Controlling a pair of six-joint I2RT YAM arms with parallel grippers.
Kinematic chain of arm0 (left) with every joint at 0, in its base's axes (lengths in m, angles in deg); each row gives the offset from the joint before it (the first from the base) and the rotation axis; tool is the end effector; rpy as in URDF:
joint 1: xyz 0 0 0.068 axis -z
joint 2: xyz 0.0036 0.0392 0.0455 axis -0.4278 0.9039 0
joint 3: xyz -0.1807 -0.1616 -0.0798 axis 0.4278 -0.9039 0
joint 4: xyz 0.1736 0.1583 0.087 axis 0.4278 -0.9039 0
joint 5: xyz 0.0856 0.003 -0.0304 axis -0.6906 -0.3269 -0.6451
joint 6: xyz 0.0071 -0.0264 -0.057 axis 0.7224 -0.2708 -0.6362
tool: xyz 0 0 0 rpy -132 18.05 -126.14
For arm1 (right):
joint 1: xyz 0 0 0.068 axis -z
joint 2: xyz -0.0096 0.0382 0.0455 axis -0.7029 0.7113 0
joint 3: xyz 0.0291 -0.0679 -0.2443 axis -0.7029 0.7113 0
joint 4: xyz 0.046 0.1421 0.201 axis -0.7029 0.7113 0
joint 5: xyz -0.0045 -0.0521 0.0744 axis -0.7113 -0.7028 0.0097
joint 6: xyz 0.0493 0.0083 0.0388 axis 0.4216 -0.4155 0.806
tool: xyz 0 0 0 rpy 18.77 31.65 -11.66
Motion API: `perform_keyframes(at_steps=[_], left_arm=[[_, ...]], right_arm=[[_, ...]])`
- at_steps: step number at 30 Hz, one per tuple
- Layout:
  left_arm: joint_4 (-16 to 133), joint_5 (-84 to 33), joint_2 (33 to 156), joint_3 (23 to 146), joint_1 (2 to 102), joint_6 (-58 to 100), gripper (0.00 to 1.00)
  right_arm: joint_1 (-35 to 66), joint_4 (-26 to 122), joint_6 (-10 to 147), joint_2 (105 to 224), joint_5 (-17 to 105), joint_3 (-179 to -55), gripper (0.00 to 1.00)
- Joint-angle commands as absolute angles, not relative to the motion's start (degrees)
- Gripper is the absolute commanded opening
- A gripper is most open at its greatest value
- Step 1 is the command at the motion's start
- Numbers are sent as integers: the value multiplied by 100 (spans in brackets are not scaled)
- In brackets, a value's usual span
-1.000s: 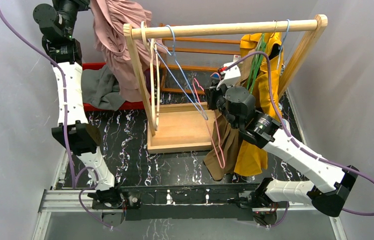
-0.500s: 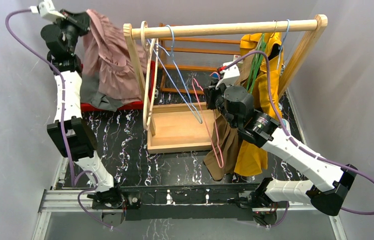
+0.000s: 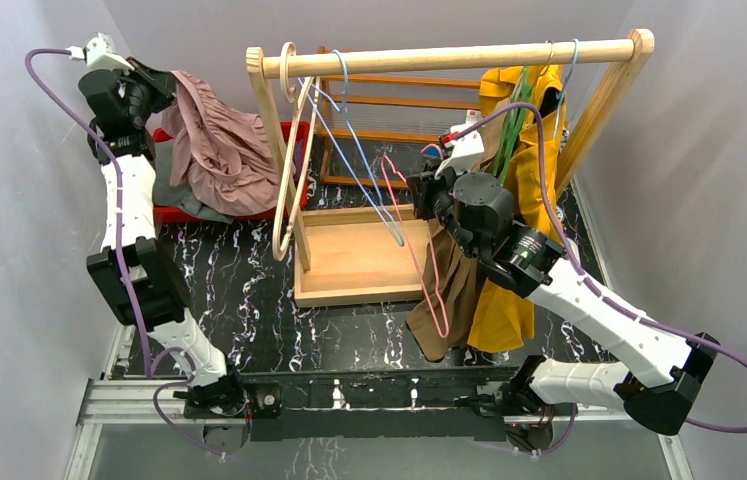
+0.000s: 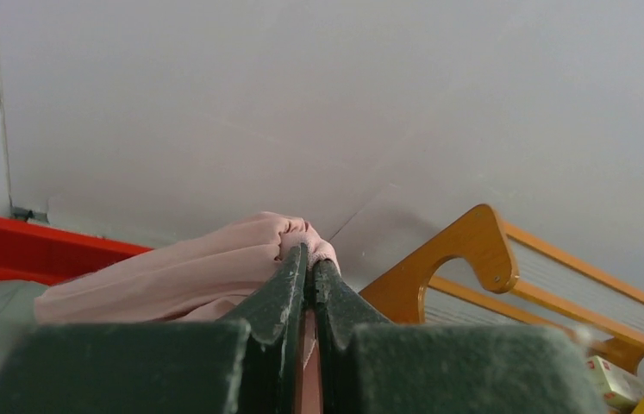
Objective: Remove the skirt from the hanger
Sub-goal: Place the skirt in the bin.
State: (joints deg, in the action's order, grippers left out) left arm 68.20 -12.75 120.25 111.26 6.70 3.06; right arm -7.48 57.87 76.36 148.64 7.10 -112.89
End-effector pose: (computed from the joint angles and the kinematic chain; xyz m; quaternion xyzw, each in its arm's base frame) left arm 0.4048 0.1182 0.4248 -0.1360 0.6367 -0.1909 0.7346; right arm 0.1765 0.1885 0.4134 -0.0639 0.7264 0.2097 0.6513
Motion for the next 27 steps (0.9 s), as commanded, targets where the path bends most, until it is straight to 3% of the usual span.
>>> perform_keyframes(at_steps=[1, 12, 18, 20, 24, 26, 27], left_arm=[[5862, -1064, 12714, 11684, 670, 449, 0], [5342, -1380, 14172, 11565, 748, 772, 0], [4921, -1482, 13839, 11655, 749, 891, 3], [4765, -1520, 13658, 11777, 749, 973, 17], [4214, -1986, 13235, 12106, 749, 1277, 69], [4041, -2207, 12933, 12146, 750, 1306, 92], [3996, -2222, 12808, 12160, 749, 1310, 98]], right_arm=[[-737, 5493, 7704, 14680, 716, -11301, 0], [-737, 5713, 7564, 14609, 454, -11605, 0], [-737, 5800, 7444, 14585, 252, -11651, 0], [-737, 5791, 7458, 14570, 287, -11627, 0], [-737, 5805, 7538, 14512, 369, -11568, 0], [-737, 5762, 7564, 14466, 413, -11502, 0], [-737, 5757, 7564, 14446, 425, -11481, 0]])
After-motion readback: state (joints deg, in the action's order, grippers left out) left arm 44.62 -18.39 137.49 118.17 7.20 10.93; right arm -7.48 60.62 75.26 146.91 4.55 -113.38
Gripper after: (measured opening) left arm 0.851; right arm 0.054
